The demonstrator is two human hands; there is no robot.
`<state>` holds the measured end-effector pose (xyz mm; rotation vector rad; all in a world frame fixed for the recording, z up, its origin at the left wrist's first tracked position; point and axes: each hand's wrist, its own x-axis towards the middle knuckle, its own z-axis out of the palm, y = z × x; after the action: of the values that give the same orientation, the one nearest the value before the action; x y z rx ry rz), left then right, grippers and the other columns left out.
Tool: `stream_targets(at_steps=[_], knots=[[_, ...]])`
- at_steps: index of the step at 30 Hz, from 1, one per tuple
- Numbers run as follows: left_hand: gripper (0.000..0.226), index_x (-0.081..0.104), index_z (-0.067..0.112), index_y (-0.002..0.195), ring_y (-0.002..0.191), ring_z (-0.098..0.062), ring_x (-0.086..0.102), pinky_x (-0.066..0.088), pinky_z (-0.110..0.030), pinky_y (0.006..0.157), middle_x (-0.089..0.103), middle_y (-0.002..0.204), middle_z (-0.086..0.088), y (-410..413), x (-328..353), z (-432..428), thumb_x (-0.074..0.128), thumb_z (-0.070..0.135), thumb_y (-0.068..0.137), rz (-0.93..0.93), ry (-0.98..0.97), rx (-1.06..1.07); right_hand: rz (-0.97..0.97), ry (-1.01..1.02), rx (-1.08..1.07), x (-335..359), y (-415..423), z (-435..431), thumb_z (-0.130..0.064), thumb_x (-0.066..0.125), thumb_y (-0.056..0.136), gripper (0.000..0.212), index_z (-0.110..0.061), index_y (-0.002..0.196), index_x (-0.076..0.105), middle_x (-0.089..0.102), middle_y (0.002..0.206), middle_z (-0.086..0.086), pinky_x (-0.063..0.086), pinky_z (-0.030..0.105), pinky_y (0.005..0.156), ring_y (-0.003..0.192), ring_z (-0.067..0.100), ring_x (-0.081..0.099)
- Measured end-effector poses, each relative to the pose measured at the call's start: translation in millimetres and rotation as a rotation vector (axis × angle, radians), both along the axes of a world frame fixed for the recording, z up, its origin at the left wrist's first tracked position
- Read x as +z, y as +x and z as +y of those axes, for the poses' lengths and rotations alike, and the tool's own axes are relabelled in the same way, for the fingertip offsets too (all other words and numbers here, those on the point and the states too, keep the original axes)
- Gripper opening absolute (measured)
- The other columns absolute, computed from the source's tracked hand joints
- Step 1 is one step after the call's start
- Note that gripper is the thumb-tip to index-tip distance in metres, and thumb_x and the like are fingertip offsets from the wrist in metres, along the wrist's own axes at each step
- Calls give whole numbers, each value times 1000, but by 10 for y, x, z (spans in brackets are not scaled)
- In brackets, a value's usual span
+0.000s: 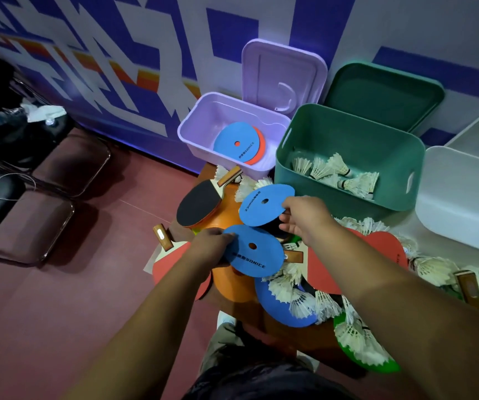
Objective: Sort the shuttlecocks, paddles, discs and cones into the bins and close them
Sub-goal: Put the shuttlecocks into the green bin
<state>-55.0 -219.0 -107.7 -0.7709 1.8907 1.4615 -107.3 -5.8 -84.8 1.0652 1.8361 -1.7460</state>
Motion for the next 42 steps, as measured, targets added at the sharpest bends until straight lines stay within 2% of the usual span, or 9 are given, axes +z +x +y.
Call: stream_targets(at_steps=[3, 8, 14, 17, 23, 28, 37, 40, 42], knots=[[21, 64, 8, 115, 91, -32, 78, 66, -48, 81, 75, 107, -19, -45, 193, -17, 61, 27, 106, 10, 128, 83, 104, 20, 44, 147, -55, -17, -13, 61, 100, 6, -14, 101, 66, 70, 88, 11, 56, 34, 57, 65, 18, 63], [21, 69, 12, 116, 72, -25, 76, 59, -32, 57, 74, 97, -18, -195, 465, -138, 59, 28, 107, 136, 132, 111, 247, 59, 69, 398, -151, -47, -15, 64, 96, 7, -13, 99, 70, 75, 92, 18, 55, 33, 57, 68, 22, 66], [24, 73, 15, 99, 80, -41, 70, 61, -54, 77, 71, 93, -30, -470, 740, -370, 64, 37, 102, 244, 86, 191, 285, -27, 30, 652, -247, -141, -9, 61, 99, 6, -6, 102, 65, 60, 81, 11, 53, 33, 55, 59, 18, 61], [27, 74, 14, 99, 73, -35, 65, 57, -47, 70, 69, 87, -25, -665, 851, -500, 68, 41, 97, 279, 43, 265, 308, -61, -27, 778, -301, -205, -8, 58, 99, 9, -4, 100, 66, 58, 76, 9, 55, 35, 58, 62, 19, 60], [29, 73, 17, 103, 85, -30, 77, 62, -46, 87, 78, 92, -17, -1094, 985, -576, 64, 44, 99, 309, 54, 289, 363, 11, -108, 922, -422, -185, -18, 60, 97, 14, -8, 100, 70, 65, 71, 7, 57, 35, 60, 59, 19, 61], [32, 67, 10, 113, 73, -23, 73, 57, -30, 56, 75, 85, -13, -1561, 1111, -486, 61, 39, 102, 321, 113, 251, 400, 72, -160, 992, -433, -86, -22, 59, 98, 15, -15, 94, 72, 69, 76, 6, 56, 38, 66, 66, 21, 62], [38, 63, 10, 126, 98, -23, 69, 59, -38, 92, 70, 106, -8, -2354, 1024, -401, 63, 38, 100, 239, -61, 203, 362, 125, -251, 964, -482, -18, -20, 59, 97, 14, -14, 100, 72, 70, 80, 9, 57, 38, 67, 64, 19, 62], [17, 63, 13, 105, 83, -18, 66, 57, -29, 69, 69, 91, -8, -2152, 857, -410, 62, 30, 102, 148, -36, 186, 346, 129, -251, 914, -523, -77, -20, 61, 97, 13, -14, 100, 71, 69, 80, 10, 57, 37, 64, 64, 21, 62], [17, 65, 11, 108, 75, -19, 64, 54, -27, 60, 68, 85, -10, -1969, 697, -467, 57, 24, 102, 148, 43, 174, 341, 125, -244, 881, -554, -134, -21, 62, 97, 12, -14, 98, 72, 67, 75, 9, 56, 37, 63, 62, 22, 62]])
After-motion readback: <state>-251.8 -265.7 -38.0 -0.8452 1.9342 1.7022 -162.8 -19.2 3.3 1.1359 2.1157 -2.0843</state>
